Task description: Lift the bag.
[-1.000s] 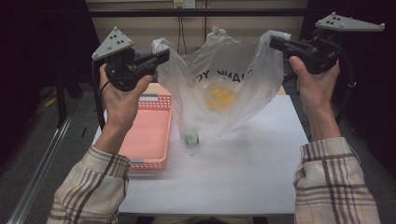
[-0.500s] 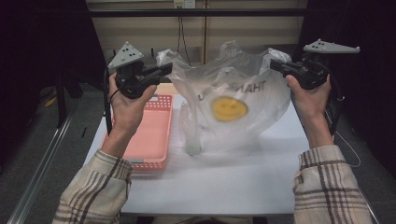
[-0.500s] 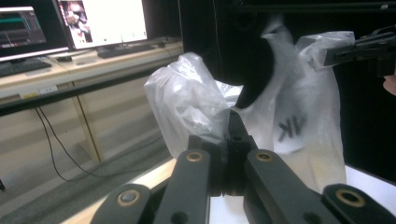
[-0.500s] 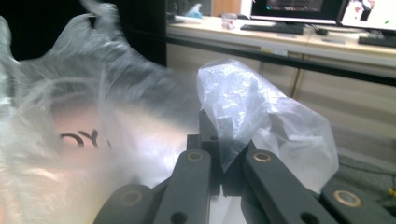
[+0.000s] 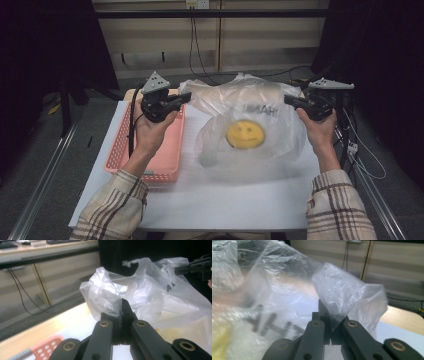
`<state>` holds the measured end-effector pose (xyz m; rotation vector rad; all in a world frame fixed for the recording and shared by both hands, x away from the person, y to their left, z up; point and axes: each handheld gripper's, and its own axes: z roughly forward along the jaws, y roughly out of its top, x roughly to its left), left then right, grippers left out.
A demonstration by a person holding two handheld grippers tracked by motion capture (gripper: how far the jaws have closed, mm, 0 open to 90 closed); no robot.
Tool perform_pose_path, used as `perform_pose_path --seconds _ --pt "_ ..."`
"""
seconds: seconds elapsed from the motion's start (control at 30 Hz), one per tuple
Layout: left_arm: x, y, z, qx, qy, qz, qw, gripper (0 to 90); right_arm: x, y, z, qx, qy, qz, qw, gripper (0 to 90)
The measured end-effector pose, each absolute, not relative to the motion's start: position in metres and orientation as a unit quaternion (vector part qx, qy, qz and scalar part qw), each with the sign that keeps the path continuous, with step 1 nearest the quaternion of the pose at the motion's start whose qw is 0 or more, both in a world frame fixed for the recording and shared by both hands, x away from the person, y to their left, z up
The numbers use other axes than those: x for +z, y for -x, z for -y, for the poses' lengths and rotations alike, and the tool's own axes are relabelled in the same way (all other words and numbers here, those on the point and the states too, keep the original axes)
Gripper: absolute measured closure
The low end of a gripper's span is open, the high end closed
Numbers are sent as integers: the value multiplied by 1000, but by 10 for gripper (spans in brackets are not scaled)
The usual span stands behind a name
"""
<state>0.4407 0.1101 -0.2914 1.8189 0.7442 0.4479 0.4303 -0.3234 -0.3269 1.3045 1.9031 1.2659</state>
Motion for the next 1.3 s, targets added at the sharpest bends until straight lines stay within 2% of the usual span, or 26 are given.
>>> perform_pose_path --seconds 0.13,0.23,0.5,0.6,0.83,0.93,1.2,1.3 --pt "-302 -446 -120 189 -757 -333 530 900 -344 -435 330 442 -502 -696 262 900" --pt "-306 -452 -129 194 -748 -357 525 900 -346 -434 338 422 -527 -677 294 900" --pt "-307 -451 -126 184 -751 -346 531 885 -343 -430 339 450 -509 -683 269 894" --pt "-306 -448 -120 188 -757 -336 528 851 -339 -426 337 460 -508 -677 267 787" --pt "-303 -449 -118 190 -753 -342 529 870 -324 -406 345 479 -509 -661 275 529" --pt "-302 -454 -120 182 -745 -359 531 893 -320 -397 347 476 -506 -665 275 449" --pt "-303 -457 -121 175 -744 -365 532 900 -317 -379 356 471 -507 -665 282 326" --pt "-303 -459 -123 171 -743 -371 530 900 -319 -369 360 476 -506 -661 284 323"
